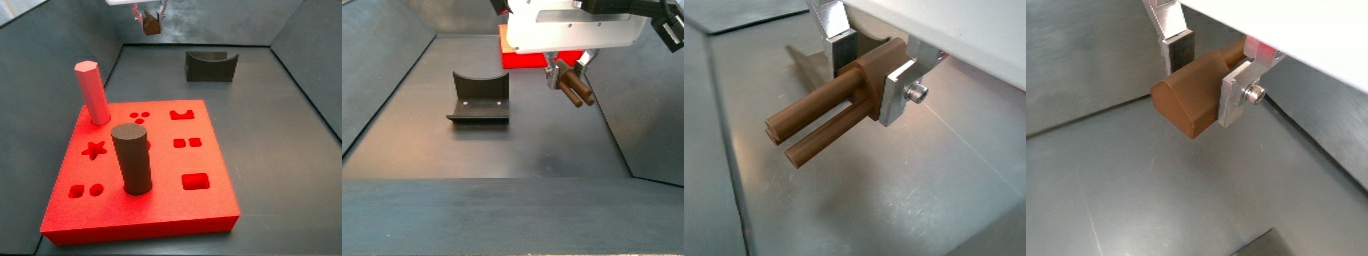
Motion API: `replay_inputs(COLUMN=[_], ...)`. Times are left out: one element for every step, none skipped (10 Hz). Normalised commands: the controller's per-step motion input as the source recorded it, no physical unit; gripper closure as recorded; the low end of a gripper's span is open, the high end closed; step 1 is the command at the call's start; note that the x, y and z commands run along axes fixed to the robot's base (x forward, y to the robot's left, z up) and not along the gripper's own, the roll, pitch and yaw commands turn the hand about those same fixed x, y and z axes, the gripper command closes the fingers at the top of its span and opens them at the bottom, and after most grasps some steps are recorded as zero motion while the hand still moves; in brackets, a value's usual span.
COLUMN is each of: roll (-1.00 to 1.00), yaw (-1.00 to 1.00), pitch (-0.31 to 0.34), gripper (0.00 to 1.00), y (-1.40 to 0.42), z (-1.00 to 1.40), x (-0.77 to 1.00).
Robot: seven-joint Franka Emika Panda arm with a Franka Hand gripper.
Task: Pick up the 3 prong object. Move up. Rotate the 3 prong object. Place the 3 prong object on the fixture. Regrasp the 3 prong object. Move to above the board. Insert the 3 prong object.
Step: Rotate the 3 prong object.
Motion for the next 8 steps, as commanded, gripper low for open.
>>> replay_inputs(roll=[-0.05,-0.06,-0.06,-0.06,-0.06,0.00,0.01,0.01], yaw=[-1.00,-0.78,-0.48,-0.37,-0.21,0.00,0.03,0.03], pitch=[-0.023,-0.023,-0.023,-0.023,-0.023,0.000,-0.013,-0.019], gripper=[1.00,1.00,1.00,1.00,1.00,1.00,1.00,1.00], y=[0.02,0.02,0.02,0.02,0.02,0.00,0.00,0.01], z=[-0.01,-0.01,-0.01,-0.01,-0.01,-1.00,-1.00,-1.00], x=[0.00,0.00,0.00,0.00,0.00,0.00,0.01,0.02])
